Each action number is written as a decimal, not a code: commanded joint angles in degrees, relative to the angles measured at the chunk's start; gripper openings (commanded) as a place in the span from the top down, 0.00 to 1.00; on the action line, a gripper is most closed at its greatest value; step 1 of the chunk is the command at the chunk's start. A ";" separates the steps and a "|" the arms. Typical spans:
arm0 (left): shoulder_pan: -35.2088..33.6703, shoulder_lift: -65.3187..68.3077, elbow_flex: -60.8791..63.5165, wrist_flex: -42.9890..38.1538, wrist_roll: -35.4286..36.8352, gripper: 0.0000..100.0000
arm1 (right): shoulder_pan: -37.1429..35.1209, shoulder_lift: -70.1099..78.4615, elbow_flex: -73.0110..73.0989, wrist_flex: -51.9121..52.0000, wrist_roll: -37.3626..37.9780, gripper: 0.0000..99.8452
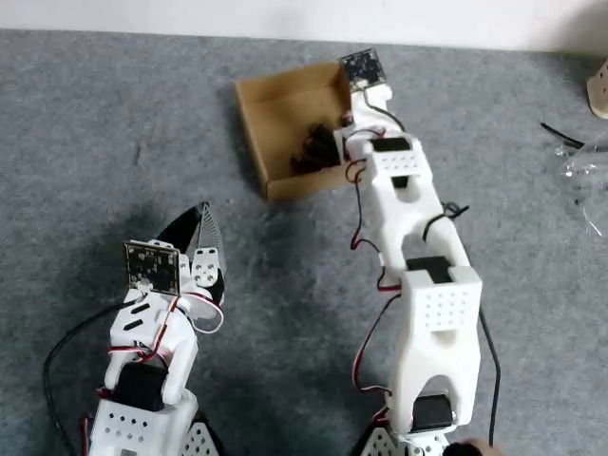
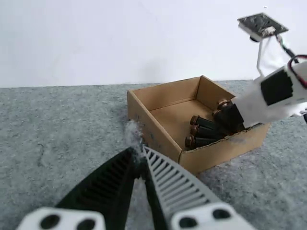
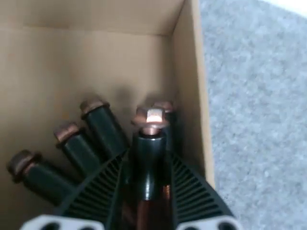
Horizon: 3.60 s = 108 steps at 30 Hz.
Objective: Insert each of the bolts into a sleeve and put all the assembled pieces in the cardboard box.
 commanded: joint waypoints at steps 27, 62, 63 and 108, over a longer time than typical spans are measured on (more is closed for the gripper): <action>-0.31 0.31 1.19 -0.18 -0.26 0.99 | 1.10 -13.76 -8.75 17.98 0.35 0.82; -0.57 0.31 1.19 0.09 -0.26 0.99 | 1.01 -90.68 53.58 21.67 0.62 0.82; -0.57 0.31 1.19 0.09 -0.26 0.99 | 1.01 -94.11 57.80 19.82 0.62 0.82; 1.98 -0.31 1.19 48.70 -0.26 0.99 | 1.01 -141.14 120.57 39.52 -5.36 0.82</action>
